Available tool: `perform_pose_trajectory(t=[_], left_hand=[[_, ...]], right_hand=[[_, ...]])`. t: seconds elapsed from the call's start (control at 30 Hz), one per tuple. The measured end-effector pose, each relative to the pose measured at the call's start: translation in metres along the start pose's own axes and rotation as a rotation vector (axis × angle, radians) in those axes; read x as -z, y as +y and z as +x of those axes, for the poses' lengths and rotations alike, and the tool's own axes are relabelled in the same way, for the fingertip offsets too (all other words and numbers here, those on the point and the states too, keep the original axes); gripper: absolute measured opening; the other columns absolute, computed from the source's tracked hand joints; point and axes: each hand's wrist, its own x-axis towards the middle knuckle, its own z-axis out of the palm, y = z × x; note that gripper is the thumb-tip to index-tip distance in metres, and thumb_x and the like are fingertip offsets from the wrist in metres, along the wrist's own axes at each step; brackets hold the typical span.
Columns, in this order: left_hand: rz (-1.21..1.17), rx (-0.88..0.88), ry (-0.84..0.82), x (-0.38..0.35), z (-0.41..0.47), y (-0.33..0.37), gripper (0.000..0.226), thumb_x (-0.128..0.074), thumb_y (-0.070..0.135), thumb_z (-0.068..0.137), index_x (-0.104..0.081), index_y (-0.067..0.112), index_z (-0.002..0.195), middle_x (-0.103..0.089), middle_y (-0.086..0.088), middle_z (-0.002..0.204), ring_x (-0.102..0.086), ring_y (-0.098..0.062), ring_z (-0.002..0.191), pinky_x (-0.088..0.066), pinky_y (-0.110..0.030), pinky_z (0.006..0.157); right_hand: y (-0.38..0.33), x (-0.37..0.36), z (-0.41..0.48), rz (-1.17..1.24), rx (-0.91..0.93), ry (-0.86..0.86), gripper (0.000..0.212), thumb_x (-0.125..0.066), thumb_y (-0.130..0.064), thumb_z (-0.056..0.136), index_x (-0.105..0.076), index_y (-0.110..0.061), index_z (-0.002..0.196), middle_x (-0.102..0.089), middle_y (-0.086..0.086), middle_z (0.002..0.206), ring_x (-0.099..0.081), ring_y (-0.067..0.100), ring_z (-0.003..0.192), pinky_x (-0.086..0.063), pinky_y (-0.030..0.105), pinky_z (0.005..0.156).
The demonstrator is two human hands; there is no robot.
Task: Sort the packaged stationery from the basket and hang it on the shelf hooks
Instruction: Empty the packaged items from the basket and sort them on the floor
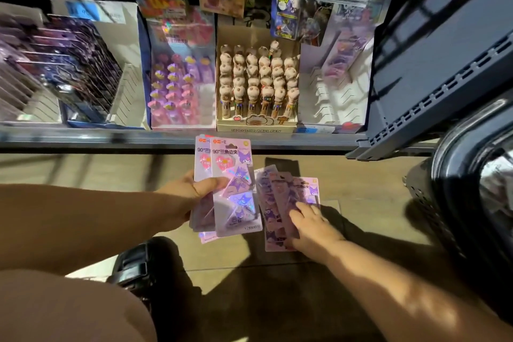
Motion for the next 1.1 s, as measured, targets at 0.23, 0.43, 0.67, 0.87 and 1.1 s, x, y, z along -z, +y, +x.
perform_pose_trajectory(t=[0.23, 0.43, 0.67, 0.87, 1.1], left_hand=[[-0.002, -0.011, -0.087, 0.003, -0.002, -0.001, 0.049, -0.071, 0.023, 0.078, -0.059, 0.008, 0.122, -0.073, -0.012, 0.109, -0.072, -0.026, 0.092, -0.060, -0.031, 0.067], [0.009, -0.027, -0.128, -0.003, -0.003, 0.000, 0.070, -0.083, 0.028, 0.061, -0.060, 0.009, 0.124, -0.070, -0.014, 0.117, -0.069, -0.029, 0.104, -0.058, -0.036, 0.085], [0.069, -0.029, -0.017, 0.005, -0.002, -0.005, 0.067, -0.089, 0.036, 0.065, -0.064, 0.007, 0.120, -0.074, -0.011, 0.097, -0.069, -0.028, 0.081, -0.054, -0.041, 0.085], [-0.065, -0.007, 0.087, 0.006, 0.005, -0.005, 0.051, -0.075, 0.019, 0.073, -0.060, 0.007, 0.121, -0.074, -0.011, 0.099, -0.070, -0.025, 0.078, -0.053, -0.032, 0.068], [-0.041, 0.058, 0.092, 0.000, 0.004, -0.005, 0.050, -0.076, 0.012, 0.078, -0.057, 0.005, 0.123, -0.068, -0.024, 0.114, -0.063, -0.033, 0.089, -0.052, -0.039, 0.080]], right_hand=[[-0.027, 0.020, -0.009, 0.578, -0.018, 0.333, 0.030, -0.047, -0.035, 0.099, -0.058, -0.021, 0.124, -0.049, -0.003, 0.132, -0.044, 0.014, 0.122, -0.033, 0.024, 0.099], [-0.077, 0.044, -0.019, 1.350, 0.106, 0.136, 0.014, -0.066, -0.028, 0.087, -0.058, -0.018, 0.094, -0.065, 0.002, 0.097, -0.060, 0.017, 0.094, -0.046, 0.029, 0.086], [-0.073, 0.032, -0.010, 1.539, -0.025, 0.167, 0.023, -0.065, -0.006, 0.088, -0.059, -0.007, 0.109, -0.070, 0.007, 0.098, -0.068, 0.019, 0.085, -0.055, 0.029, 0.076], [-0.016, 0.016, 0.009, 1.452, -0.299, 0.281, 0.034, -0.066, -0.009, 0.089, -0.054, -0.007, 0.121, -0.068, 0.014, 0.109, -0.068, 0.026, 0.092, -0.056, 0.035, 0.072], [0.010, 0.008, 0.021, 1.183, -0.403, 0.256, 0.039, -0.055, -0.018, 0.097, -0.044, -0.006, 0.133, -0.059, 0.011, 0.124, -0.059, 0.028, 0.110, -0.046, 0.030, 0.079]])
